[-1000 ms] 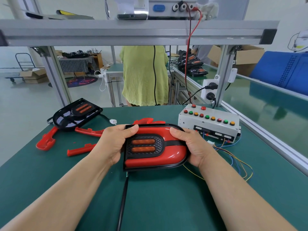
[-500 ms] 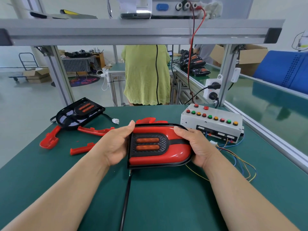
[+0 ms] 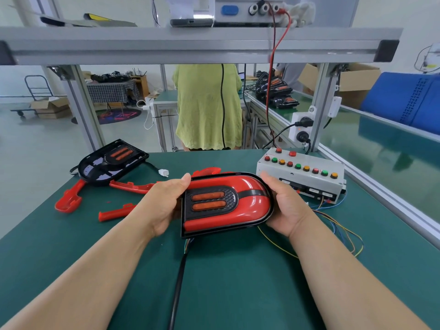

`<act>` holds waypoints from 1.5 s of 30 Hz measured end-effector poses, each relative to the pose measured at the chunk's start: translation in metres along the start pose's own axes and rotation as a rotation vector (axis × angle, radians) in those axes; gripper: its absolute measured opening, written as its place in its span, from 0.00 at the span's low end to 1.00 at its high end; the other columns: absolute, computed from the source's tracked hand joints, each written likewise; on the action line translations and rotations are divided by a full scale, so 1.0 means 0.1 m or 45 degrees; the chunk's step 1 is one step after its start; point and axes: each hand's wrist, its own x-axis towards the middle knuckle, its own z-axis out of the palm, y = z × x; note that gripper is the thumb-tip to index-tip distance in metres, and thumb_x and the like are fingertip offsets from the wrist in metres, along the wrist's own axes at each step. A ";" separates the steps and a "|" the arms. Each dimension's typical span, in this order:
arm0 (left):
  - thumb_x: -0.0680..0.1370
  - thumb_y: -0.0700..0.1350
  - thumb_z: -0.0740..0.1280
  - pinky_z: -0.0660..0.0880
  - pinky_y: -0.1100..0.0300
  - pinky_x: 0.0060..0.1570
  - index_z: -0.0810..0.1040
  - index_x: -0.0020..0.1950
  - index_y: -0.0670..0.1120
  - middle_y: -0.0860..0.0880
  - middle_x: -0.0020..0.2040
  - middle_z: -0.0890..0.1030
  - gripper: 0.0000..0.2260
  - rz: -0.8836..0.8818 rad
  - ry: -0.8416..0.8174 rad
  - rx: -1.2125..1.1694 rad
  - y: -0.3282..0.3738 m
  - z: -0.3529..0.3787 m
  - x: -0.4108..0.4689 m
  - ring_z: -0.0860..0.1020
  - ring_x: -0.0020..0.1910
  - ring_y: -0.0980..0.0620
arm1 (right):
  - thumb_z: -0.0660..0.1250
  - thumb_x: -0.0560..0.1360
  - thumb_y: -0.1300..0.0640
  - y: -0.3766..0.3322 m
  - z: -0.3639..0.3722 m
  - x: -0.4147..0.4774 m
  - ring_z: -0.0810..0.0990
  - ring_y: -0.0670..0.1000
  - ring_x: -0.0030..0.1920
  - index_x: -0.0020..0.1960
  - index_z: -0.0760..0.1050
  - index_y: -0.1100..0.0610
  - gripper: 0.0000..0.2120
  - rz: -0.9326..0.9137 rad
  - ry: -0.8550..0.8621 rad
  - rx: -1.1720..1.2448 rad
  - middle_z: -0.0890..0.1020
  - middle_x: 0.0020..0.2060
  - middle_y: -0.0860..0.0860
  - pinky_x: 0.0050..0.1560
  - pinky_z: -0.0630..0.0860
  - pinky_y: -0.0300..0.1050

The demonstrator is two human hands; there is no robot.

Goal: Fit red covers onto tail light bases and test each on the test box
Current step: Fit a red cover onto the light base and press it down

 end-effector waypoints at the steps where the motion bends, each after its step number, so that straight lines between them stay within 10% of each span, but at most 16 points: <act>1: 0.84 0.51 0.58 0.74 0.39 0.64 0.81 0.61 0.38 0.39 0.57 0.84 0.19 0.012 0.038 -0.001 0.01 0.02 -0.01 0.82 0.58 0.38 | 0.60 0.81 0.47 0.00 0.00 0.01 0.86 0.56 0.44 0.45 0.86 0.58 0.21 0.002 0.006 0.007 0.86 0.46 0.59 0.42 0.83 0.50; 5: 0.83 0.52 0.61 0.76 0.40 0.62 0.81 0.61 0.39 0.40 0.57 0.84 0.18 0.033 0.088 -0.007 0.05 0.08 -0.03 0.82 0.58 0.38 | 0.59 0.81 0.46 -0.04 -0.01 0.01 0.86 0.55 0.45 0.44 0.87 0.57 0.22 -0.006 0.044 0.041 0.86 0.47 0.58 0.43 0.83 0.47; 10: 0.84 0.51 0.58 0.79 0.59 0.34 0.84 0.58 0.48 0.43 0.54 0.85 0.16 0.031 -0.055 0.069 0.06 0.15 -0.08 0.84 0.45 0.50 | 0.57 0.82 0.42 -0.10 -0.09 -0.01 0.86 0.57 0.47 0.45 0.87 0.57 0.26 -0.002 0.091 0.124 0.86 0.50 0.59 0.48 0.81 0.51; 21: 0.85 0.52 0.55 0.79 0.37 0.49 0.79 0.65 0.49 0.41 0.64 0.81 0.17 -0.189 -0.353 -0.117 0.04 0.23 -0.16 0.80 0.59 0.41 | 0.59 0.79 0.37 -0.21 -0.22 -0.10 0.83 0.62 0.54 0.61 0.80 0.59 0.28 0.093 0.165 0.050 0.83 0.57 0.61 0.59 0.77 0.56; 31: 0.85 0.52 0.55 0.81 0.52 0.38 0.84 0.59 0.48 0.42 0.58 0.84 0.18 -0.125 -0.200 -0.084 -0.03 0.17 -0.06 0.84 0.49 0.47 | 0.57 0.81 0.39 -0.16 -0.14 -0.07 0.86 0.59 0.48 0.54 0.82 0.59 0.25 0.086 0.192 0.046 0.85 0.53 0.61 0.53 0.79 0.54; 36: 0.85 0.51 0.55 0.72 0.38 0.66 0.78 0.66 0.42 0.39 0.62 0.81 0.19 -0.107 -0.037 -0.034 -0.06 0.12 -0.03 0.78 0.64 0.38 | 0.55 0.83 0.42 -0.11 -0.05 -0.03 0.85 0.56 0.44 0.57 0.80 0.61 0.25 0.067 0.188 -0.104 0.86 0.49 0.59 0.49 0.79 0.49; 45: 0.85 0.51 0.55 0.68 0.35 0.68 0.77 0.65 0.39 0.37 0.60 0.81 0.20 -0.112 0.004 0.155 -0.04 -0.10 0.03 0.76 0.64 0.33 | 0.63 0.77 0.60 -0.25 -0.19 -0.03 0.85 0.53 0.39 0.49 0.78 0.61 0.07 -0.144 0.549 -0.625 0.85 0.44 0.59 0.40 0.83 0.45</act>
